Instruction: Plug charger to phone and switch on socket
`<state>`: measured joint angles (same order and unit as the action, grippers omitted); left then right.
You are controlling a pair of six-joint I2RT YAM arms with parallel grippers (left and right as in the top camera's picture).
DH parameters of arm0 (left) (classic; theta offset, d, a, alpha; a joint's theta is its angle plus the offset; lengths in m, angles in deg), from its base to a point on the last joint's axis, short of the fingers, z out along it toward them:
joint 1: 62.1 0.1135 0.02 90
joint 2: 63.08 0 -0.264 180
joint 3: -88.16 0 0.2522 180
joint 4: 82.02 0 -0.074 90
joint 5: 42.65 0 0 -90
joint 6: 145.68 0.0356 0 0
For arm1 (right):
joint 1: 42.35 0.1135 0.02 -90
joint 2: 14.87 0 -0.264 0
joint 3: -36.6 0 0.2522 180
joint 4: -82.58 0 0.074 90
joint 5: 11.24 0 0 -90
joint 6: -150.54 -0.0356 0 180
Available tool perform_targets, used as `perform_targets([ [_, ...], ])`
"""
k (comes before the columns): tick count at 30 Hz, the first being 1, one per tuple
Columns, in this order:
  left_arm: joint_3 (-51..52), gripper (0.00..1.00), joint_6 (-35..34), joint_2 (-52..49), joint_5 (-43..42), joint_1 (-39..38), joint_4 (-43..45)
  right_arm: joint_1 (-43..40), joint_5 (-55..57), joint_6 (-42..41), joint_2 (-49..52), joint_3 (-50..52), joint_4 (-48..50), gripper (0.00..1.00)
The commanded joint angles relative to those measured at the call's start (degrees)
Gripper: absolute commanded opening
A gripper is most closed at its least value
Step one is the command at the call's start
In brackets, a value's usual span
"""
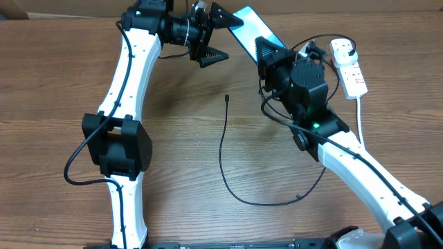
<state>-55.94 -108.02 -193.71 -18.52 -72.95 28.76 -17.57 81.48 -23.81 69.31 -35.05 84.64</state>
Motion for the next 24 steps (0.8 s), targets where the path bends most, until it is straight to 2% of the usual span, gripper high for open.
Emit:
perform_targets([
  [1, -1.0, 0.94, -2.0, 2.0, -1.7, -1.2, 1.8, 0.0, -3.1, -3.6, 1.8, -3.7, 0.3, 0.04],
  [8, -1.0, 0.85, -6.3, 2.0, -2.3, -1.9, 7.3, 0.0, -5.7, -3.9, 3.0, -3.7, -1.2, 0.04],
  [15, -1.0, 0.63, -13.1, 2.0, -0.6, -2.3, 14.4, 0.0, -6.2, -4.0, 3.0, -3.7, -2.4, 0.04],
  [19, -1.0, 0.53, -16.1, 2.0, 2.1, -2.6, 15.1, 0.0, -5.0, -4.5, 3.0, -3.7, -2.4, 0.04],
  [22, -1.0, 0.42, -18.0, 2.0, 3.7, -3.2, 15.3, 0.0, -2.9, -5.9, 3.3, -3.7, -1.8, 0.04],
  [24, -1.0, 0.41, -18.9, 2.0, 4.7, -4.0, 15.5, 0.0, -2.8, -5.9, 4.0, -3.7, 0.2, 0.04],
])
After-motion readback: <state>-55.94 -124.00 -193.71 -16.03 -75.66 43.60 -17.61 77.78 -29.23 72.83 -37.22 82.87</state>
